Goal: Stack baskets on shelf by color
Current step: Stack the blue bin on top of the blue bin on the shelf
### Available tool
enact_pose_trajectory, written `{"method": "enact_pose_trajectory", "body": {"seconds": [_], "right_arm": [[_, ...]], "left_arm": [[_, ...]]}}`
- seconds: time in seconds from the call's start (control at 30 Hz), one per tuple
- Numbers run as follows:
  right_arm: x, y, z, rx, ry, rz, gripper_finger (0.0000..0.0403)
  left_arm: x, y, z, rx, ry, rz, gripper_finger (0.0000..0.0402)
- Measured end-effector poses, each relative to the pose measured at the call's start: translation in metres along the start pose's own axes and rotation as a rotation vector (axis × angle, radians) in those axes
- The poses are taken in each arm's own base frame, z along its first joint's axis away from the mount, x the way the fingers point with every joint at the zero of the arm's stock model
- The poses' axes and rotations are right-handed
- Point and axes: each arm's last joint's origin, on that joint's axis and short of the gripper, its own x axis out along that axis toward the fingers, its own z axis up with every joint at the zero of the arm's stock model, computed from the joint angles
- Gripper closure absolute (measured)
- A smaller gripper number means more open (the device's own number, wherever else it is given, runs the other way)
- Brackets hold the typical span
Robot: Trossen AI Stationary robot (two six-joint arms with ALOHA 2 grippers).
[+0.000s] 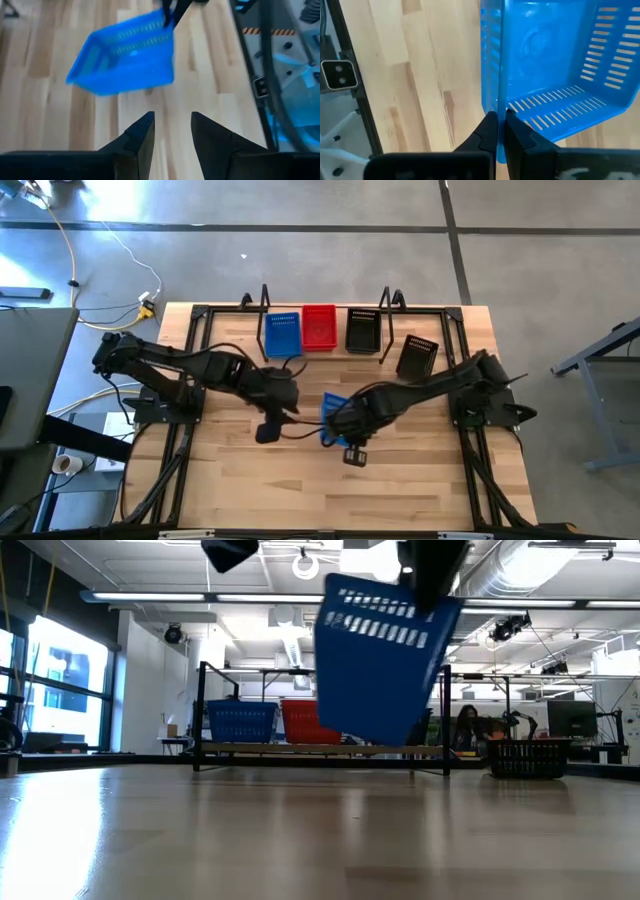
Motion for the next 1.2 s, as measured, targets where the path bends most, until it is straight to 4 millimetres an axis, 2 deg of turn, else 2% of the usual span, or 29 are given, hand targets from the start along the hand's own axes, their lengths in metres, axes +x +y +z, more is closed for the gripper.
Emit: {"method": "enact_pose_trajectory", "body": {"seconds": [0.23, 0.43, 0.8, 1.2], "right_arm": [[-0.004, 0.005, 0.028, -0.079, -0.048, -0.026, 0.0403], [-0.014, -0.001, 0.042, -0.092, -0.098, -0.064, 0.0403], [-0.016, -0.020, 0.049, -0.086, -0.081, -0.063, 0.0403], [-0.015, -0.023, 0.044, -0.164, -0.033, -0.109, 0.0403]], "left_arm": [[0.000, -0.009, 0.004, 0.045, -0.059, -0.012, 0.0284], [0.000, -0.010, 0.006, 0.056, -0.079, -0.002, 0.0284], [0.000, -0.007, 0.007, 0.095, -0.094, 0.059, 0.0284], [0.001, 0.004, -0.002, 0.103, 0.012, 0.115, 0.0284]]}}
